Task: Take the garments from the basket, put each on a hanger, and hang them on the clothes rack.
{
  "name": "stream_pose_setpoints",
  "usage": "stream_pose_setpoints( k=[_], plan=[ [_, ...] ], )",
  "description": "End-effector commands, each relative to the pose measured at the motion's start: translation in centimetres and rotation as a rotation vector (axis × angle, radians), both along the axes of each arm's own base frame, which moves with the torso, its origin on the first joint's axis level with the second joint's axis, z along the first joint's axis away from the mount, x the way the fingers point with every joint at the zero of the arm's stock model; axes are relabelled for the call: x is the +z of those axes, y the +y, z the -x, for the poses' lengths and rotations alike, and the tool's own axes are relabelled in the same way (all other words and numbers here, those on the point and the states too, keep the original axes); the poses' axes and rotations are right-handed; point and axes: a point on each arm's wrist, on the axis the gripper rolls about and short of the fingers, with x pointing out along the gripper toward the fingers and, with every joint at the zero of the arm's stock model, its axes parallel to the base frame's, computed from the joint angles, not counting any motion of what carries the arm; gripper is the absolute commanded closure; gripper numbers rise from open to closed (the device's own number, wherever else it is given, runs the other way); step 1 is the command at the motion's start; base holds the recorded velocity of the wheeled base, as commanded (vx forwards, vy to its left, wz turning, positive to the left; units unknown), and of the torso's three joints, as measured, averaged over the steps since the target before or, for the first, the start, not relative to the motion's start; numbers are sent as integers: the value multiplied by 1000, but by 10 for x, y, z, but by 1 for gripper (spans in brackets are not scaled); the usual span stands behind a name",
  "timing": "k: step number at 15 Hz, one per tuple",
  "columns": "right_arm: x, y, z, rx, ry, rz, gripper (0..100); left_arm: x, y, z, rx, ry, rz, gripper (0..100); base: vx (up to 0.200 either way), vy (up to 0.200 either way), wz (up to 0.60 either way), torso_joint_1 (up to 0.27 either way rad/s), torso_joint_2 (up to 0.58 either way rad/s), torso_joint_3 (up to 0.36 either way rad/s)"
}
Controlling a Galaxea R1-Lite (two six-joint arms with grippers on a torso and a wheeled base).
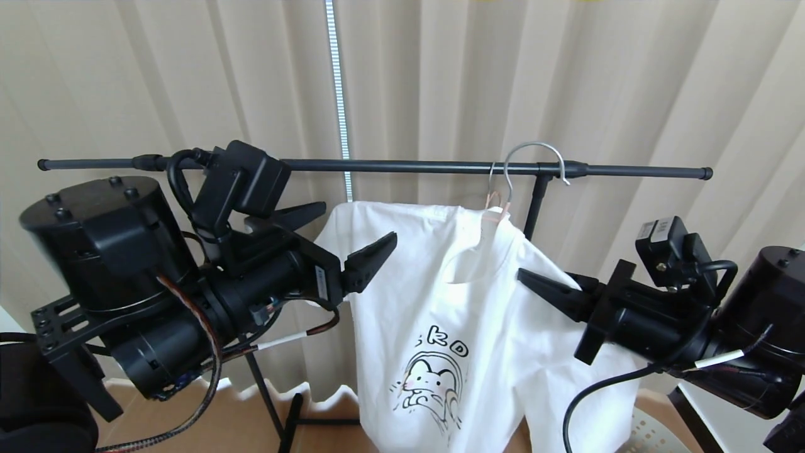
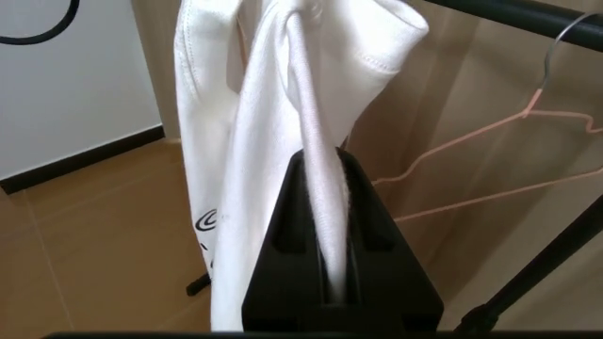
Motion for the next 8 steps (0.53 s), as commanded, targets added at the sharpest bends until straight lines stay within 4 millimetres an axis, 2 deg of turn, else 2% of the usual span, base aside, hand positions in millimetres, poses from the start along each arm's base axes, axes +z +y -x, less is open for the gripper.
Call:
stream_pose_setpoints(
  k=[1, 2, 5, 8],
  plan=[
    [-1, -14, -2, -14, 6, 2, 100, -6, 17, -8, 18, 19, -9, 0, 0, 0, 0, 0, 0, 0],
    [-2, -29, -2, 49, 13, 0, 100, -12, 35, -15, -29, 60, 8, 0, 0, 0, 0, 0, 0, 0],
    [-3, -44, -4, 96, 17, -3, 100, -24, 58, -27, -86, 113, 5, 0, 0, 0, 0, 0, 0, 0],
    [-3, -56, -2, 165, 20, -5, 100, -40, 66, -42, -73, 169, -8, 0, 0, 0, 0, 0, 0, 0]
  ],
)
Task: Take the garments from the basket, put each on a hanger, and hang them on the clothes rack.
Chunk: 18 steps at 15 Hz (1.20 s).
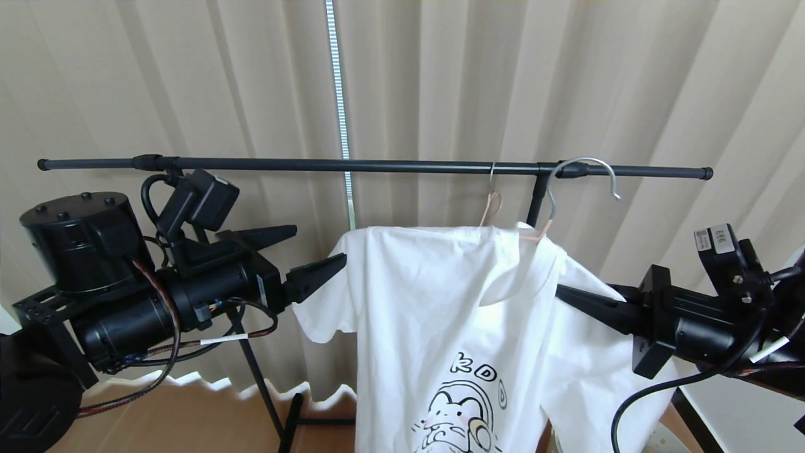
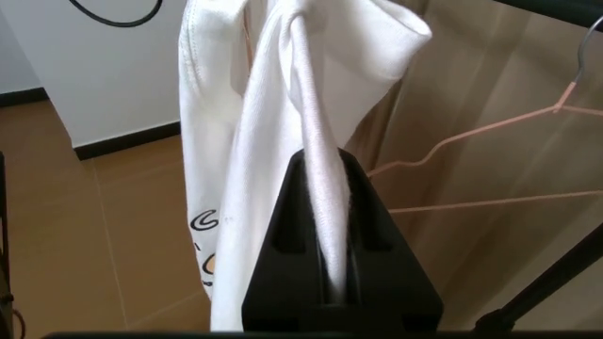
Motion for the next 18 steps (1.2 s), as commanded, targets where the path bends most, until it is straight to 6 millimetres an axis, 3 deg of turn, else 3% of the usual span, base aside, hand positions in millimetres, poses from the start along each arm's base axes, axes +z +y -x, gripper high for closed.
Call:
stream_pose_setpoints(
  k=[1, 12, 13, 18],
  plan=[
    [0, -9, 2, -7, -2, 0, 100, -19, 5, -12, 0, 64, -18, 0, 0, 0, 0, 0, 0, 0],
    [4, -16, 9, 42, -18, -5, 100, -49, 1, -20, -42, 175, -43, 0, 0, 0, 0, 0, 0, 0],
    [4, -16, 9, 42, -18, -4, 100, -51, 0, -21, -43, 179, -43, 100, 0, 0, 0, 0, 0, 0],
    [4, -16, 7, 40, -16, -5, 100, -49, 3, -19, -20, 176, -4, 100, 0, 0, 0, 0, 0, 0]
  ],
)
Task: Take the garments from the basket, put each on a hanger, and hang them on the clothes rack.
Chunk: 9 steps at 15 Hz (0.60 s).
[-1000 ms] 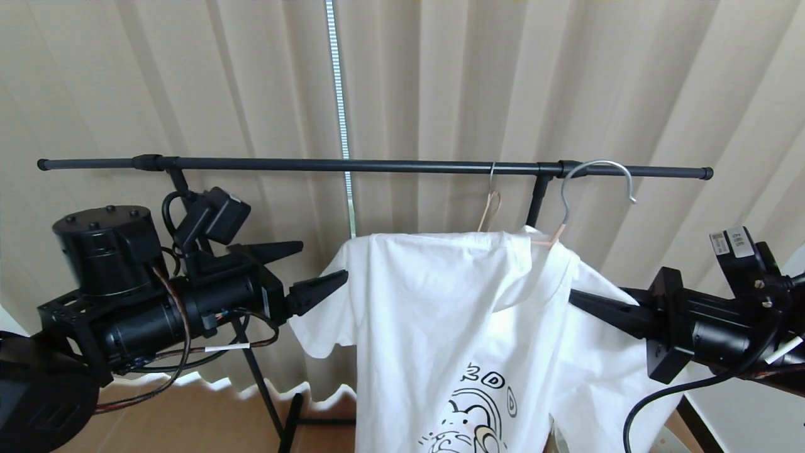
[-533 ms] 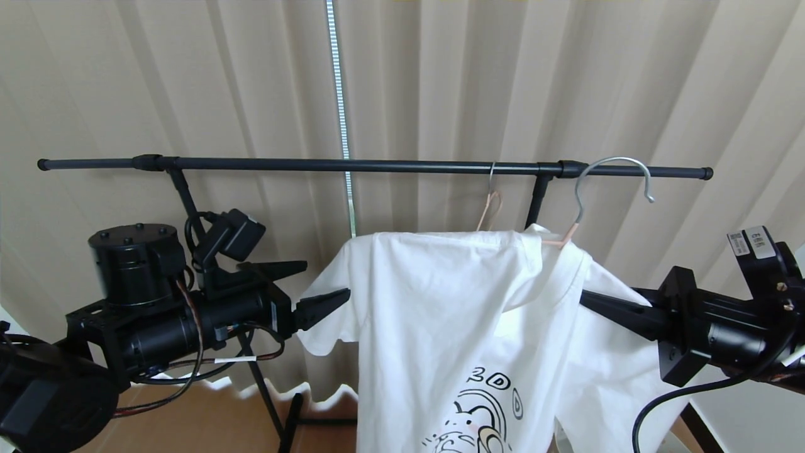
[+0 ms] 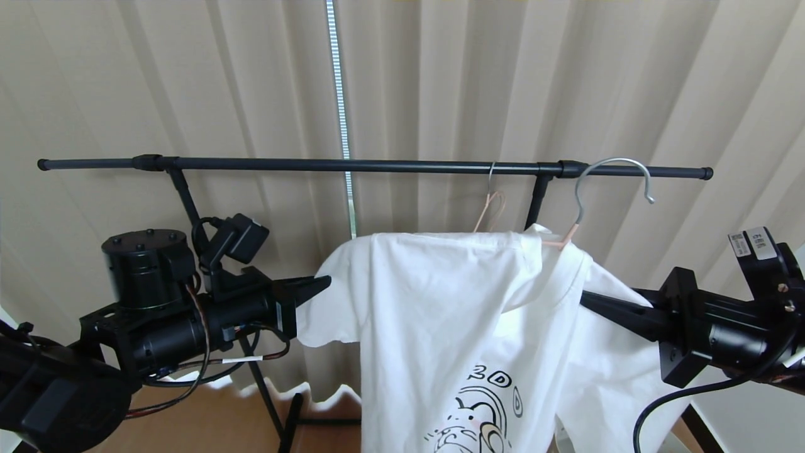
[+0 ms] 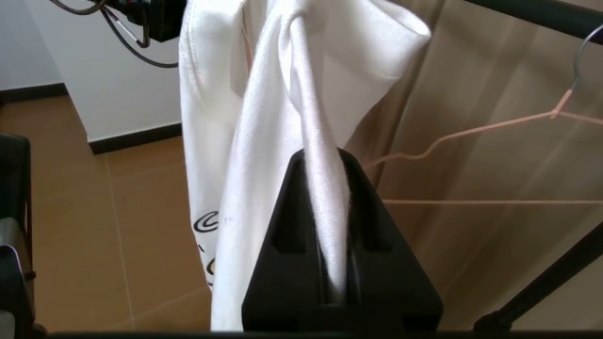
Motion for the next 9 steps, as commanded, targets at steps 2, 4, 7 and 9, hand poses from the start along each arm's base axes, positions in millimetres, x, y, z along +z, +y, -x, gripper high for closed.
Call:
stream_pose_setpoints(
  k=[2, 4, 7, 9],
  plan=[
    [0, 0, -2, -1, 0, 0, 100, -2, 5, 2, 15, 10, -2, 100, 0, 0, 0, 0, 0, 0],
    [0, -1, -2, -7, -1, 0, 100, -1, 12, 2, 38, 7, -1, 100, 0, 0, 0, 0, 0, 0],
    [2, -4, -4, -18, -6, -2, 100, 0, 17, 4, 59, 17, 14, 100, 0, 0, 0, 0, 0, 0],
    [2, -4, -4, -21, -9, -2, 100, -1, 20, 5, 68, 23, 12, 100, 0, 0, 0, 0, 0, 0]
  ],
)
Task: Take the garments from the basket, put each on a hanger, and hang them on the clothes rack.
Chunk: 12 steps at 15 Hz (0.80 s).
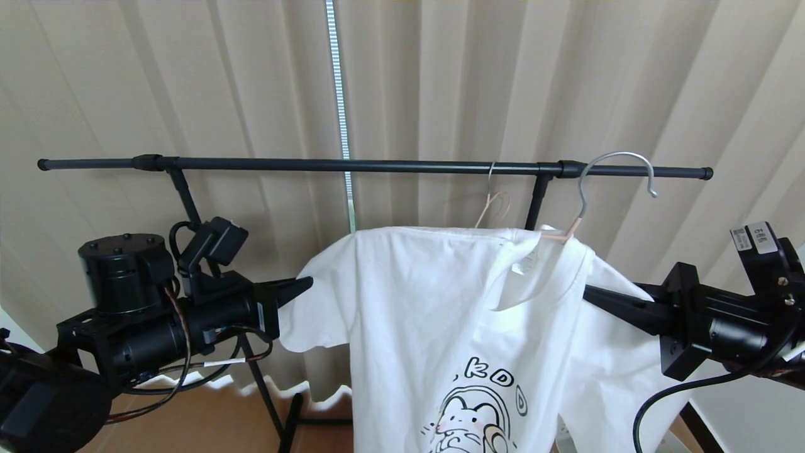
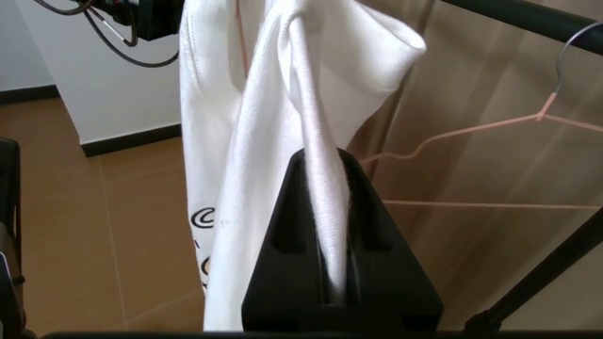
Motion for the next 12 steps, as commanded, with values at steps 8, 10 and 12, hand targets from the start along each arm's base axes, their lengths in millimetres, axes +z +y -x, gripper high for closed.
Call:
stream_pose_setpoints(
  k=[8, 10, 12],
  plan=[
    [1, -2, -1, -9, -4, -1, 100, -1, 11, 3, 41, 20, 15, 100, 0, 0, 0, 0, 0, 0],
    [1, -2, -1, -9, -4, -1, 100, -1, 12, 4, 46, 21, 15, 100, 0, 0, 0, 0, 0, 0],
    [1, -2, -1, -11, -4, -2, 100, -2, 16, 3, 60, 26, 15, 100, 0, 0, 0, 0, 0, 0]
  ],
)
